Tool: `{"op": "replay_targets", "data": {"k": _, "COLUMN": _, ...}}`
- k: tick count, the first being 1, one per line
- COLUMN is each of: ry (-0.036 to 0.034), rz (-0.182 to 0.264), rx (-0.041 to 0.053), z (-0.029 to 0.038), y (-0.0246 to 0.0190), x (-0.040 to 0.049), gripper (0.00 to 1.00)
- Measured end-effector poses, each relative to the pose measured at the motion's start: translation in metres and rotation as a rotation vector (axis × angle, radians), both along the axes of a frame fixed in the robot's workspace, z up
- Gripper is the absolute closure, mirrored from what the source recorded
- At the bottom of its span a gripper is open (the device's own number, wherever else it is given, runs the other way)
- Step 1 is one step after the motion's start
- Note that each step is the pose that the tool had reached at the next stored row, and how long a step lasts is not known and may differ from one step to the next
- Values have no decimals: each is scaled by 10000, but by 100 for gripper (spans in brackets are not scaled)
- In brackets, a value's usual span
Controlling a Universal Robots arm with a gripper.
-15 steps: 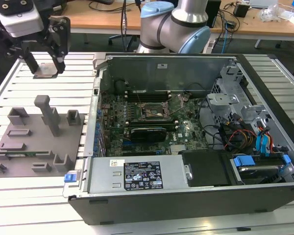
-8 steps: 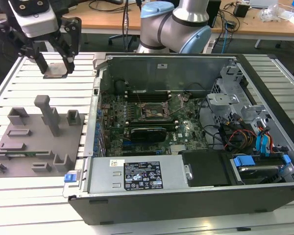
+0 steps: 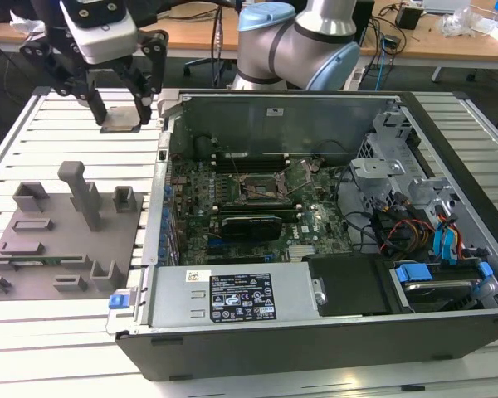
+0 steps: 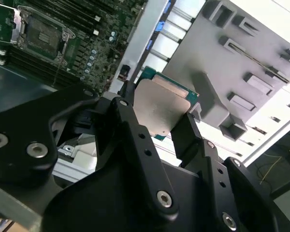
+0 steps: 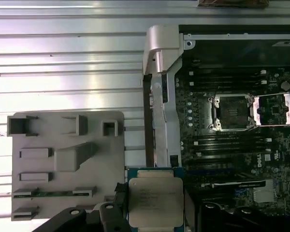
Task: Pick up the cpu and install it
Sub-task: 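Pick up the cpu and move it towards the insertion slot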
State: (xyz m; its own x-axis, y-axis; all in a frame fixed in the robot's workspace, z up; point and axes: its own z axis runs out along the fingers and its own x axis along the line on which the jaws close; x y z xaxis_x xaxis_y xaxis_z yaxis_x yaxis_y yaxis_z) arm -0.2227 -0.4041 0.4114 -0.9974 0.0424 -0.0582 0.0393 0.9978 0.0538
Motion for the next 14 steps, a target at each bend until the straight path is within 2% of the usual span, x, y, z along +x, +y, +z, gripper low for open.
{"op": "replay_targets", "data": {"k": 6, "ry": 0, "rz": 0, "rx": 1, "z": 0, "y": 0, "x": 217, "gripper": 45}}
{"op": "replay_targets", "data": {"k": 9, "ry": 0, "rz": -1, "rx": 1, "z": 0, "y": 0, "x": 356, "gripper": 45}}
{"op": "replay_targets", "data": {"k": 11, "ry": 0, "rz": 1, "rx": 0, "z": 0, "y": 0, "x": 392, "gripper": 45}}
{"op": "replay_targets", "data": {"k": 14, "ry": 0, "rz": -2, "rx": 1, "z": 0, "y": 0, "x": 392, "gripper": 45}}
